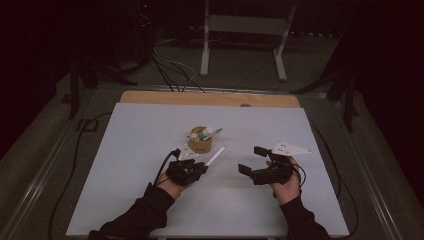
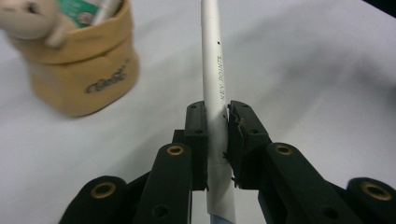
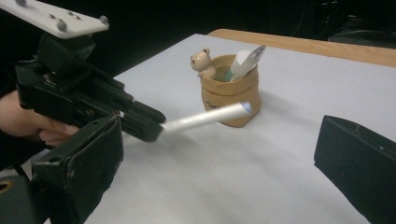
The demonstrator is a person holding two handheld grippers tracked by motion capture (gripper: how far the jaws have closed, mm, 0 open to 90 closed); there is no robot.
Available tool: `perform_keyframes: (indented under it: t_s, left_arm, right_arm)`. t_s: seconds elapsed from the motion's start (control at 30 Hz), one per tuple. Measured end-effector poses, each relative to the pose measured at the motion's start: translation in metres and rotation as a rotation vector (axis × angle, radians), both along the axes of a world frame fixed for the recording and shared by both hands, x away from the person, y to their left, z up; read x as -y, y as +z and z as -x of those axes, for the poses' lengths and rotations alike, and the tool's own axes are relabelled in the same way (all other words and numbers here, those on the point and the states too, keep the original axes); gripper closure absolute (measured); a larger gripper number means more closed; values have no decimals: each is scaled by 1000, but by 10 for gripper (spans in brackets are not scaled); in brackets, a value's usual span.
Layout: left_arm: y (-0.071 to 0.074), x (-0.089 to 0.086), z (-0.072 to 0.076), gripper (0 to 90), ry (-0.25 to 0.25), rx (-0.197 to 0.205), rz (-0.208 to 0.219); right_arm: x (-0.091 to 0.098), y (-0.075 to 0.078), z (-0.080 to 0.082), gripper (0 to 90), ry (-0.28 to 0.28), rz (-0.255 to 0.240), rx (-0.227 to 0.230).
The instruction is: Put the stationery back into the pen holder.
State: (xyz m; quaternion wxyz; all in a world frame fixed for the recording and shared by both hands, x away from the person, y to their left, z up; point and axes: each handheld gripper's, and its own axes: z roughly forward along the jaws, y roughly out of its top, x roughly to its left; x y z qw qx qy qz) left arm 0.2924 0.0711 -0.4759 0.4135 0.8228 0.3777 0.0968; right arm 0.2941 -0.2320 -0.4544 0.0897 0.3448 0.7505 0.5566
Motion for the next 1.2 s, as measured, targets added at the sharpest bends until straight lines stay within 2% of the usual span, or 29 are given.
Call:
perform_keyframes:
  t_s: [0.3, 0.4, 0.5, 0.53, 0.6, 0.7, 0.97, 1.07, 1.2]
  left_arm:
    - [9, -20, 3, 795, 19, 43, 15]
    - [11, -32, 2, 794, 36, 44, 42]
    - [11, -37, 2, 794, 36, 44, 60]
    - [11, -42, 1, 794, 40, 47, 81]
    - [10, -45, 1, 794, 41, 54, 96]
    - [9, -48, 2, 794, 47, 58, 102]
    - [3, -57, 5, 793, 40, 78, 159]
    - [-1, -60, 9, 793, 34, 106, 186]
    - [-4, -61, 11, 793, 31, 116, 186]
  right_arm:
    - [-3, 0, 1, 13, 9, -3, -2]
    - [-3, -1, 0, 12, 15, -11, -7]
    - [-5, -2, 0, 12, 18, -14, -11]
    - [-6, -2, 1, 13, 23, -14, -10]
    - [-7, -2, 1, 13, 28, -15, -9]
    - [-9, -2, 2, 13, 30, -15, -10]
    - [-14, -5, 3, 13, 41, -7, -23]
    - [-17, -7, 3, 13, 48, -8, -32]
    - [-20, -9, 4, 13, 58, -3, -24]
